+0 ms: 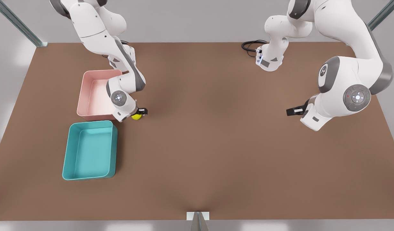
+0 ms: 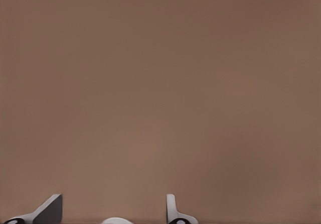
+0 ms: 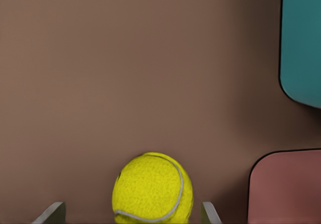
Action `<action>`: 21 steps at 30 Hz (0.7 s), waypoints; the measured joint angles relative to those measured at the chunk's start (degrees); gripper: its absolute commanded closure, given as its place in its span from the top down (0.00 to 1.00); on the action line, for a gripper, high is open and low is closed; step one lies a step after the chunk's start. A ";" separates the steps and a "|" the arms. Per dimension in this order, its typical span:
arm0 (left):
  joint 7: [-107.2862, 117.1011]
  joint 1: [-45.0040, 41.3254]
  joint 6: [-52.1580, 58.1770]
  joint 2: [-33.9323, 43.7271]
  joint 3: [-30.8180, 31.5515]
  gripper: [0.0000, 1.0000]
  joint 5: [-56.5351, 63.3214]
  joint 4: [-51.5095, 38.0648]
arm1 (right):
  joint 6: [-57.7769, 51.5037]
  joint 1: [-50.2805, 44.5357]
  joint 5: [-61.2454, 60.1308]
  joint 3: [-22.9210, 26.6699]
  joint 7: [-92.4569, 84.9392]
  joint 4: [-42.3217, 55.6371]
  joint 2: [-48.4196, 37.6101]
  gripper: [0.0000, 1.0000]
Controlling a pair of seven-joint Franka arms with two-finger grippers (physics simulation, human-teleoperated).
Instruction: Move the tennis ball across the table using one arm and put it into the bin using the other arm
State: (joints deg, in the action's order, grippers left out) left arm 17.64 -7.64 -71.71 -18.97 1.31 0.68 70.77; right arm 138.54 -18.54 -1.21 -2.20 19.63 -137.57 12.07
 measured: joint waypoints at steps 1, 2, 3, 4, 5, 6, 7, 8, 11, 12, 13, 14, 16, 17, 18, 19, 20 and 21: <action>0.22 0.05 -0.01 -0.17 0.00 1.00 -0.03 0.01 | 0.42 -0.01 0.04 0.04 0.20 -0.69 0.00 1.00; 0.42 0.07 -0.01 -0.29 0.00 1.00 -0.06 0.03 | 0.87 -0.01 0.09 0.06 0.39 -1.25 0.01 1.00; 0.61 0.07 -0.02 -0.36 0.00 1.00 -0.09 0.06 | 1.25 0.01 0.14 0.11 0.57 -1.63 0.06 1.00; 0.80 0.08 -0.02 -0.40 0.00 1.00 -0.11 0.11 | 1.63 0.06 0.19 0.16 0.75 -1.82 0.35 1.00; 0.97 0.08 -0.03 -0.47 0.00 1.00 -0.13 0.15 | 1.96 0.11 0.23 0.20 0.91 -1.92 0.66 1.00; 1.13 0.08 -0.03 -0.54 0.00 1.00 -0.14 0.17 | 2.28 0.15 0.25 0.24 1.07 -1.97 0.98 1.00; 1.29 0.08 -0.03 -0.61 0.00 1.00 -0.15 0.18 | 2.60 0.17 0.29 0.25 1.21 -1.99 1.34 1.00; 1.44 0.08 -0.04 -0.65 0.00 1.00 -0.16 0.18 | 2.92 0.17 0.31 0.26 1.35 -2.01 1.73 1.00; 1.83 0.08 -0.08 -0.76 0.00 1.00 -0.17 0.18 | 3.95 0.17 0.34 0.27 1.73 -2.03 3.20 1.00; 1.95 0.08 -0.09 -0.77 0.00 1.00 -0.17 0.17 | 4.27 0.17 0.34 0.27 1.84 -2.07 3.49 1.00; 2.05 0.20 -0.09 -0.78 -0.01 1.00 -0.15 0.14 | 4.56 0.17 0.34 0.27 1.95 -2.14 3.68 1.00; 2.16 0.31 -0.10 -0.78 -0.01 1.00 -0.14 0.13 | 4.83 0.17 0.34 0.27 2.05 -2.28 3.78 1.00; 2.34 0.34 -0.11 -0.79 0.00 1.00 -0.13 0.13 | 5.35 0.17 0.34 0.27 2.23 -2.45 4.31 1.00; 2.43 0.34 -0.11 -0.79 0.00 1.00 -0.12 0.14 | 5.59 0.17 0.34 0.27 2.32 -2.50 4.69 1.00; 2.51 0.34 -0.12 -0.79 0.00 1.00 -0.11 0.15 | 5.80 0.14 0.34 0.27 2.40 -2.58 4.89 1.00; 2.58 0.38 -0.15 -0.79 0.00 1.00 -0.11 0.17 | 5.99 0.07 0.34 0.27 2.48 -2.74 5.03 1.00; 2.65 0.41 -0.17 -0.79 0.00 1.00 -0.10 0.16 | 6.14 0.06 0.35 0.27 2.55 -2.82 5.21 1.00; 2.72 0.42 -0.24 -0.79 0.00 1.00 -0.10 0.17 | 6.29 0.07 0.35 0.27 2.62 -2.86 5.35 1.00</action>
State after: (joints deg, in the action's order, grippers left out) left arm 20.36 -7.21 -71.95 -19.76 1.31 0.57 70.94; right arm 144.83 -18.47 -0.86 -1.93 22.25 -140.42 17.42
